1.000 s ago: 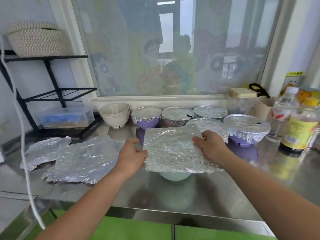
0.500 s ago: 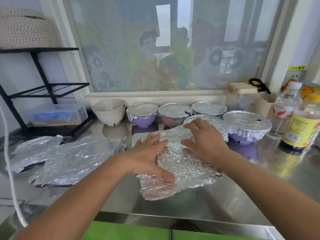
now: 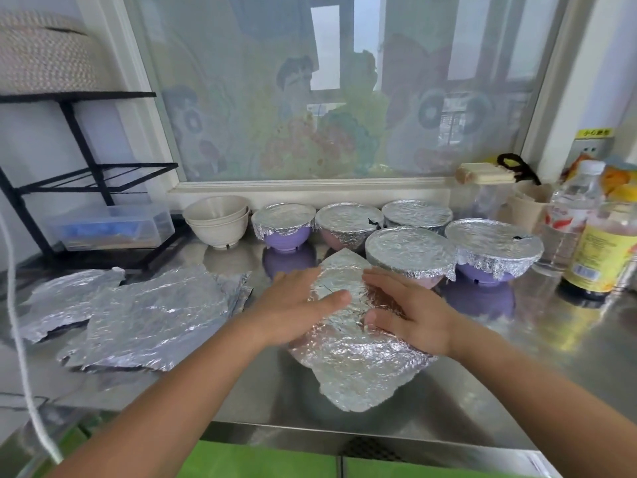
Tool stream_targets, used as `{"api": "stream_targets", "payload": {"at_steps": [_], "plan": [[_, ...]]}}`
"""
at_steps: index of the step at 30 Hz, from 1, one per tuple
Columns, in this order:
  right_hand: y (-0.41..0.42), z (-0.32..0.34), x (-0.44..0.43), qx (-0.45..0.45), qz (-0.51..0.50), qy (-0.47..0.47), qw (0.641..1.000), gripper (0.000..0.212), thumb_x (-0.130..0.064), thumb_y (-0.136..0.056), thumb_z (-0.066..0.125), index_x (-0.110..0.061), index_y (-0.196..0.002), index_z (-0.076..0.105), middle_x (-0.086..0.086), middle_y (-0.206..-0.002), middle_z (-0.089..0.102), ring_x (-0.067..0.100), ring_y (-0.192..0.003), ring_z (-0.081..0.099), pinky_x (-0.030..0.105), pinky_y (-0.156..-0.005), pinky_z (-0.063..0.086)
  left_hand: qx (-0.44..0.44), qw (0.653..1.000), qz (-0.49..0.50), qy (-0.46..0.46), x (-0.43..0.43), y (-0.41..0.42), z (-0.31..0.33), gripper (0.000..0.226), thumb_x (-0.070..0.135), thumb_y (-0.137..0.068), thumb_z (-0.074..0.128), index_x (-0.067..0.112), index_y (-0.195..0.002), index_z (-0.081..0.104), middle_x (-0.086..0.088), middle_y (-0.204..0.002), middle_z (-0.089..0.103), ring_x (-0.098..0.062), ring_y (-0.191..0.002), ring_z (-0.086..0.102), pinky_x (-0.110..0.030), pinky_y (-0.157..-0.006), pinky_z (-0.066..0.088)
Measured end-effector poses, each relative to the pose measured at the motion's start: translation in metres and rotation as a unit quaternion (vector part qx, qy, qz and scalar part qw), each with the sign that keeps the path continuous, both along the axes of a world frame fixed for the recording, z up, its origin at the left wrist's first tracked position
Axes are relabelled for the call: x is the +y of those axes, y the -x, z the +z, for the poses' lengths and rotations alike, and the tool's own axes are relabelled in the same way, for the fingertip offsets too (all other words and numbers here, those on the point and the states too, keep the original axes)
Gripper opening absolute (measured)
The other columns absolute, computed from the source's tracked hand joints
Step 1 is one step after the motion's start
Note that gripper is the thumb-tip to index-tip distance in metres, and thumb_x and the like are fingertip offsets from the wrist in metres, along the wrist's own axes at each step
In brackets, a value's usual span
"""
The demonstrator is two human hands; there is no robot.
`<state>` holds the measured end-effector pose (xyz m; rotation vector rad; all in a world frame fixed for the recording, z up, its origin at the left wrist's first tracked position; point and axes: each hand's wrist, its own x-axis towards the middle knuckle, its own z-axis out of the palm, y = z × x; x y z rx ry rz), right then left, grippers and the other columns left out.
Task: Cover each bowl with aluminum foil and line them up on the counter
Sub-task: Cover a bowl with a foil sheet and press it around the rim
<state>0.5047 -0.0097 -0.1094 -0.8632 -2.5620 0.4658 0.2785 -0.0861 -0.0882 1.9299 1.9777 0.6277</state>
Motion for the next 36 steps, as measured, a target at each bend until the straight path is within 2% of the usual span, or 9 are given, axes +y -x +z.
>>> {"api": "stream_targets", "payload": {"at_steps": [3, 8, 14, 19, 25, 28, 30, 32, 36], "plan": [[-0.004, 0.0, 0.006, 0.008, -0.033, -0.08, 0.996, 0.074, -0.069, -0.084, 0.043, -0.021, -0.139, 0.052, -0.005, -0.147, 0.046, 0.014, -0.135, 0.042, 0.039, -0.112, 0.035, 0.051, 0.997, 0.057, -0.019, 0.001, 0.0, -0.005, 0.06, 0.081, -0.075, 0.042, 0.038, -0.115, 0.052, 0.006, -0.112, 0.054, -0.017, -0.111, 0.051, -0.041, -0.094, 0.045], [-0.001, 0.006, -0.018, -0.008, -0.22, -0.223, 0.95, 0.037, -0.043, -0.082, 0.07, -0.014, -0.105, 0.071, 0.007, -0.097, 0.063, 0.034, -0.088, 0.063, 0.041, -0.072, 0.051, 0.155, 0.976, 0.149, -0.022, -0.003, -0.02, -0.01, 0.057, 0.065, -0.089, 0.041, 0.017, -0.116, 0.054, -0.006, -0.115, 0.044, -0.028, -0.115, 0.041, -0.04, -0.098, 0.039], [0.015, 0.018, -0.068, -0.085, -0.269, -0.027, 0.959, 0.073, -0.07, -0.091, 0.033, -0.009, -0.129, 0.045, 0.012, -0.13, 0.053, 0.031, -0.122, 0.047, 0.038, -0.096, 0.039, 0.092, 0.977, 0.183, -0.054, -0.004, -0.041, -0.012, 0.058, 0.05, -0.094, 0.047, 0.001, -0.125, 0.051, -0.008, -0.132, 0.039, -0.029, -0.121, 0.044, -0.037, -0.099, 0.037], [0.029, 0.021, -0.089, -0.094, -0.23, 0.04, 0.968, 0.106, -0.077, -0.087, 0.03, 0.0, -0.153, 0.002, 0.023, -0.16, 0.01, 0.031, -0.149, 0.008, 0.036, -0.119, 0.011, 0.097, 0.977, 0.187, -0.03, -0.007, -0.044, -0.003, 0.048, 0.044, -0.094, 0.05, 0.002, -0.115, 0.057, -0.011, -0.122, 0.045, -0.031, -0.111, 0.054, -0.038, -0.09, 0.044], [0.024, 0.023, -0.054, 0.038, -0.238, 0.121, 0.963, 0.078, -0.065, -0.091, 0.044, -0.011, -0.146, 0.032, 0.013, -0.142, 0.04, 0.029, -0.135, 0.036, 0.037, -0.107, 0.029, 0.27, 0.941, 0.2, -0.052, -0.015, -0.039, 0.014, 0.047, 0.047, -0.097, 0.039, 0.008, -0.099, 0.065, -0.012, -0.109, 0.063, -0.032, -0.102, 0.061, -0.034, -0.077, 0.045], [0.027, 0.021, -0.038, 0.061, -0.242, 0.121, 0.961, 0.074, -0.063, -0.089, 0.05, -0.012, -0.141, 0.04, 0.009, -0.138, 0.042, 0.028, -0.131, 0.04, 0.039, -0.106, 0.034, 0.301, 0.936, 0.146, -0.106, -0.006, -0.027, 0.007, 0.053, 0.047, -0.094, 0.04, 0.009, -0.128, 0.053, -0.013, -0.14, 0.045, -0.029, -0.132, 0.039, -0.037, -0.102, 0.038], [0.031, 0.015, -0.035, 0.069, -0.222, 0.094, 0.968, 0.066, -0.057, -0.089, 0.055, -0.013, -0.136, 0.045, 0.006, -0.135, 0.045, 0.025, -0.129, 0.042, 0.035, -0.103, 0.035, 0.273, 0.954, 0.034, -0.118, 0.002, -0.016, -0.003, 0.06, 0.045, -0.098, 0.039, 0.013, -0.148, 0.031, -0.006, -0.159, 0.019, -0.023, -0.147, 0.011, -0.037, -0.12, 0.015], [0.031, 0.01, -0.036, 0.072, -0.206, 0.068, 0.974, 0.059, -0.051, -0.089, 0.058, -0.013, -0.134, 0.048, 0.004, -0.136, 0.046, 0.022, -0.13, 0.042, 0.03, -0.101, 0.035, 0.192, 0.976, -0.03, -0.095, 0.004, -0.008, -0.009, 0.057, 0.044, -0.101, 0.037, 0.02, -0.151, 0.026, 0.005, -0.161, 0.012, -0.014, -0.149, 0.002, -0.032, -0.121, 0.005], [0.028, -0.002, -0.032, 0.156, -0.21, 0.104, 0.96, 0.055, -0.046, -0.091, 0.06, -0.015, -0.136, 0.052, 0.002, -0.132, 0.056, 0.02, -0.124, 0.051, 0.025, -0.097, 0.036, -0.105, 0.991, -0.016, -0.087, 0.01, -0.001, -0.027, 0.039, 0.037, -0.097, 0.052, 0.017, -0.13, 0.056, 0.014, -0.135, 0.045, -0.006, -0.125, 0.043, -0.022, -0.111, 0.029]]}}
